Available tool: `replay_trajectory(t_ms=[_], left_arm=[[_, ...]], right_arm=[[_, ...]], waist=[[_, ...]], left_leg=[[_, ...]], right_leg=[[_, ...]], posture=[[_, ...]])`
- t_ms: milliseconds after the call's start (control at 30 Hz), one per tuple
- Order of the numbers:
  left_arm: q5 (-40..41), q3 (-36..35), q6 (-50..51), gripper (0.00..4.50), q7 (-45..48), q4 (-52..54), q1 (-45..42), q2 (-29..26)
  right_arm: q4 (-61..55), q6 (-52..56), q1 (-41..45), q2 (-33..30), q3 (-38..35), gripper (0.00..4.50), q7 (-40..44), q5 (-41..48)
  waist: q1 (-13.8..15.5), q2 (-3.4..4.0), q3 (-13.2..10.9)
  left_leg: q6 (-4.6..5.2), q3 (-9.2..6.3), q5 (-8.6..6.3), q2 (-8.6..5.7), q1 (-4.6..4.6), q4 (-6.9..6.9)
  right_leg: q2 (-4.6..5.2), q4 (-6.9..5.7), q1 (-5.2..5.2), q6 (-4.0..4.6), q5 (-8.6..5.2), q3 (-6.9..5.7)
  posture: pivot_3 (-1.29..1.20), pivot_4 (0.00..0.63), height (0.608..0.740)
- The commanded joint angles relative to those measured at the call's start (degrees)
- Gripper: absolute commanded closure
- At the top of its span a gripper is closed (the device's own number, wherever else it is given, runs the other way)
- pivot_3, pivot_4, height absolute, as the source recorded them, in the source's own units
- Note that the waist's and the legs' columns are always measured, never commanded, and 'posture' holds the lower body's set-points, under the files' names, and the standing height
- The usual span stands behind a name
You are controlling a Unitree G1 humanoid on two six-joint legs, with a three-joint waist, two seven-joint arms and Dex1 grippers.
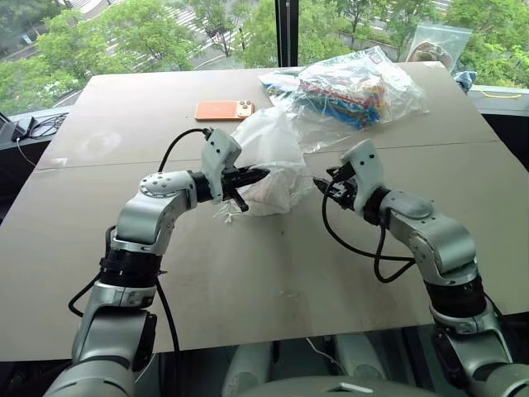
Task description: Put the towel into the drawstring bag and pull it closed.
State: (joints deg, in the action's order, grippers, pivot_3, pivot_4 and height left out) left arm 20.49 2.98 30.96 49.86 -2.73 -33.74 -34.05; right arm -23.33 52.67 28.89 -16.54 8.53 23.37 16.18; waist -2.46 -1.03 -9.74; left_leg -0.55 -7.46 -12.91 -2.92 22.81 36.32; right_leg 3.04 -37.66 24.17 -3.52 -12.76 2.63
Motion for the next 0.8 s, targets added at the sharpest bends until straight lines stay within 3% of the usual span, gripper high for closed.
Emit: replay_trajectory(t_ms=[33, 200, 467, 800], left_arm=[[0.01, -0.90, -0.32, 4.50, -0.20, 2.07, -0.58, -0.01], [-0.22, -0.85, -0.49, 4.50, -0.15, 1.76, -0.83, 0.05], [-0.12, -0.74, -0.01, 4.50, -0.12, 2.41, -1.16, 0.31], [0.03, -1.15, 0.94, 4.50, -0.62, 4.31, -0.03, 0.32]], right_arm=[[-7.33, 2.65, 0.14, -1.18, -0.97, 2.56, 3.80, 5.36], [-9.70, 6.41, 0.42, -0.75, -2.62, 2.56, 5.49, 11.54], [-0.52, 3.57, 1.46, 1.16, 2.50, 2.56, 0.76, 6.36], [9.29, -3.42, 4.39, 4.02, 5.10, 2.56, 1.24, 1.82]], waist=[[0.04, 0.00, 0.00], [0.01, 0.00, 0.00], [0.03, 0.00, 0.00], [0.00, 0.00, 0.00]], left_leg=[[0.00, 0.00, 0.00, 0.00, 0.00, 0.00], [0.00, -0.02, 0.00, 0.01, -0.01, 0.00], [0.00, -0.01, 0.00, 0.01, -0.01, 0.01], [0.00, -0.01, 0.00, 0.00, -0.01, 0.01]], right_leg=[[0.01, 0.01, 0.00, 0.00, 0.00, 0.00], [0.00, 0.00, -0.01, 0.00, 0.00, -0.01], [-0.01, -0.02, 0.00, 0.00, 0.00, -0.02], [-0.01, -0.02, 0.00, 0.00, 0.00, -0.01]], posture=[[0.00, 0.150, 0.740], [0.00, 0.150, 0.740], [0.00, 0.150, 0.740], [0.00, 0.150, 0.740]])
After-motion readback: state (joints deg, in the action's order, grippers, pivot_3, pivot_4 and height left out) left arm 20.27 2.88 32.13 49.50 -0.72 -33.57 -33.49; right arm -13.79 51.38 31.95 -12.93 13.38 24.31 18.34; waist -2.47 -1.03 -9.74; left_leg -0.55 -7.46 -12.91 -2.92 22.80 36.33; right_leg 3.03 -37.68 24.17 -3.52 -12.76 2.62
